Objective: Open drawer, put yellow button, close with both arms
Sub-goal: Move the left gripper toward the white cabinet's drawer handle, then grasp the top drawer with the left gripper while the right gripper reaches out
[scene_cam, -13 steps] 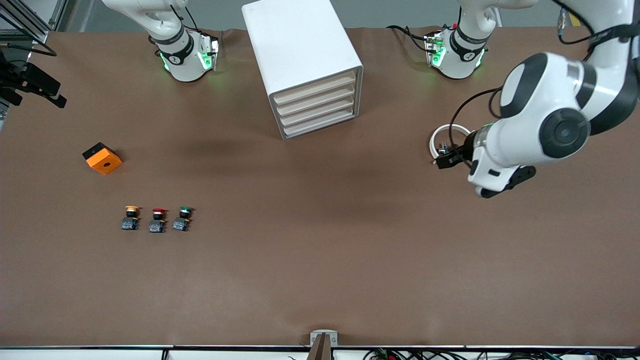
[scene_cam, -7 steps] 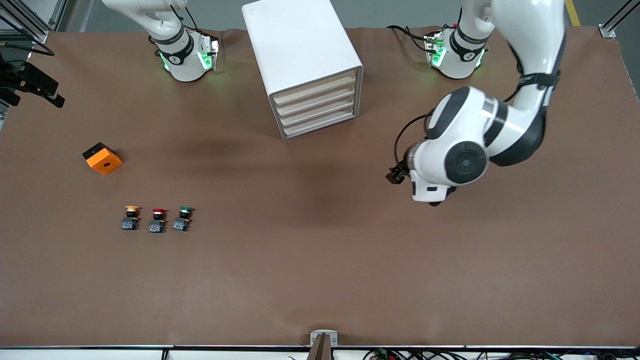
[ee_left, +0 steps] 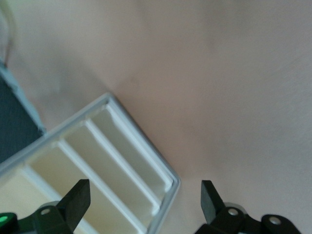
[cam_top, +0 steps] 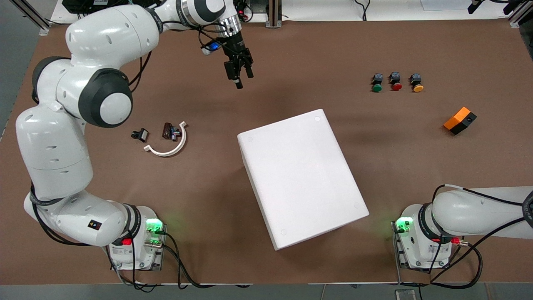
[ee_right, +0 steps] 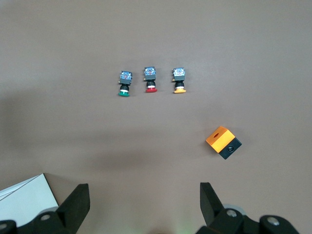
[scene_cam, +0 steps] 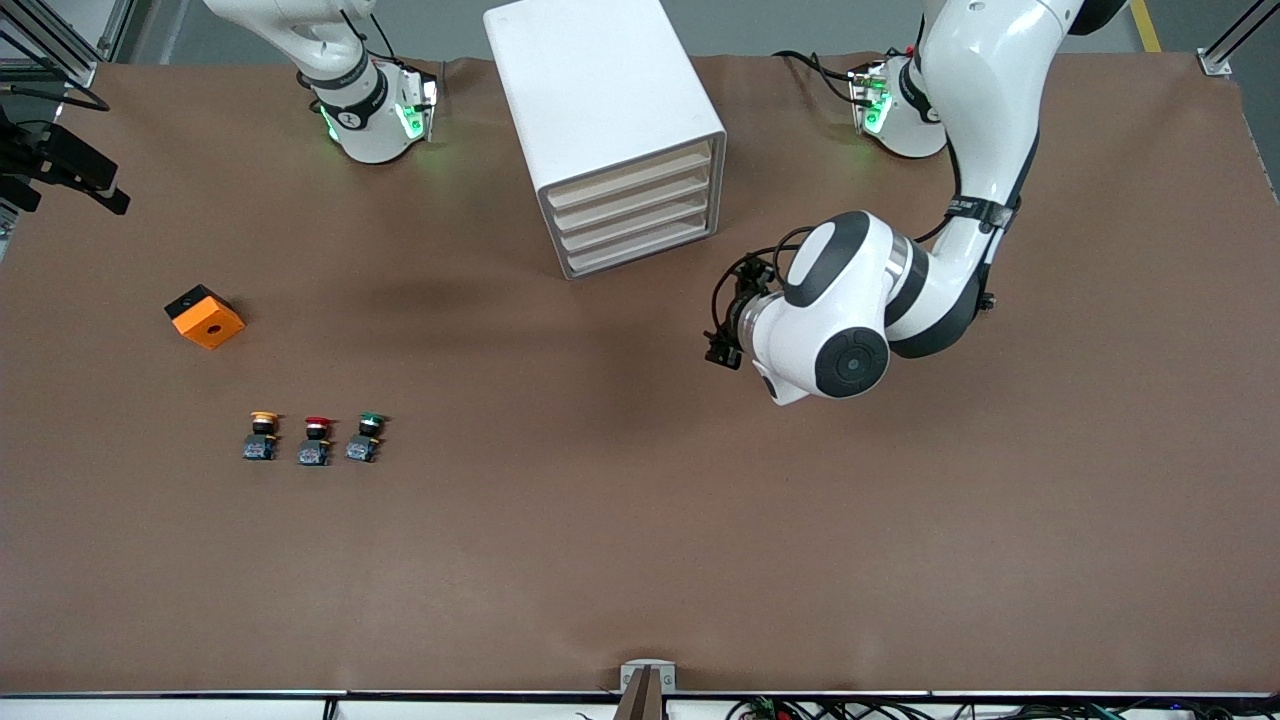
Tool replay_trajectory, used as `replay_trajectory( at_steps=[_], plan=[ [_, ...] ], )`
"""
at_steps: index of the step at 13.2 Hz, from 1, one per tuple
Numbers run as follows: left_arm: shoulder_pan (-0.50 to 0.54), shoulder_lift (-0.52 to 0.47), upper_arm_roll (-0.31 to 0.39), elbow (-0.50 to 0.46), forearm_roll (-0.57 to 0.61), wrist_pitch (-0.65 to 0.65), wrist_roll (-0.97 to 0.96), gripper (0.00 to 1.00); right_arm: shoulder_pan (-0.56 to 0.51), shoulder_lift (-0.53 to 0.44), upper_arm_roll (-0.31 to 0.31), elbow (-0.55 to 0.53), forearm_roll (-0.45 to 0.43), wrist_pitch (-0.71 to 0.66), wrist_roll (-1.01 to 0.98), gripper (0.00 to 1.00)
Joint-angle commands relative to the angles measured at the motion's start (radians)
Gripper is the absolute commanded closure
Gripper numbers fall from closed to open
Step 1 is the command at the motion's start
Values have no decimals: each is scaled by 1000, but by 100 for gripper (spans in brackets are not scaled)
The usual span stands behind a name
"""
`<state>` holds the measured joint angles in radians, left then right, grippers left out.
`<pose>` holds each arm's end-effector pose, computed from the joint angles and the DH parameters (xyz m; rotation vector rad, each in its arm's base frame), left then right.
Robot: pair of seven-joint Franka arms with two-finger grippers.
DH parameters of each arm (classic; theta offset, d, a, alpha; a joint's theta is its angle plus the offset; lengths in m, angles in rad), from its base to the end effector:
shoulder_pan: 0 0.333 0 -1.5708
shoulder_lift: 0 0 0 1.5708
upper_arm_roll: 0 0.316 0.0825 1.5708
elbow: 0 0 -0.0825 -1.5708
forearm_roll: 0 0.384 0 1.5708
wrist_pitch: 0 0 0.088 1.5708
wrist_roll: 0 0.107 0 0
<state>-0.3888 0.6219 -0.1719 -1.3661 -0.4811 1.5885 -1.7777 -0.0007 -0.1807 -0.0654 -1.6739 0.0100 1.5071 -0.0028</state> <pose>0.5630 -0.3840 0.3493 -2.2331 -1.7620 1.0091 0.4892 -0.0346 0.6647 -3.1188 0.0961 -0.0222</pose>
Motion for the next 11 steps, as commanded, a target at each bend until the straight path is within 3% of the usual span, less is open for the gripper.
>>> replay_trajectory(
  at_steps=[1,5,9,11],
  plan=[
    [1,47,5,22,-141,-16,-147,0,1,-16,1,8,-7,-24,-8,0],
    [-18,107,3,16,-253,-27,-472,0,-1,-8,-1,23,-7,-21,-8,0],
    [-57,133,3,15,-286,-143,-535,0,-1,-8,-1,23,-8,-21,-8,0],
    [-58,168,3,12,-387,-224,-540,0,1,-8,2,22,-19,-22,-9,0]
  ],
)
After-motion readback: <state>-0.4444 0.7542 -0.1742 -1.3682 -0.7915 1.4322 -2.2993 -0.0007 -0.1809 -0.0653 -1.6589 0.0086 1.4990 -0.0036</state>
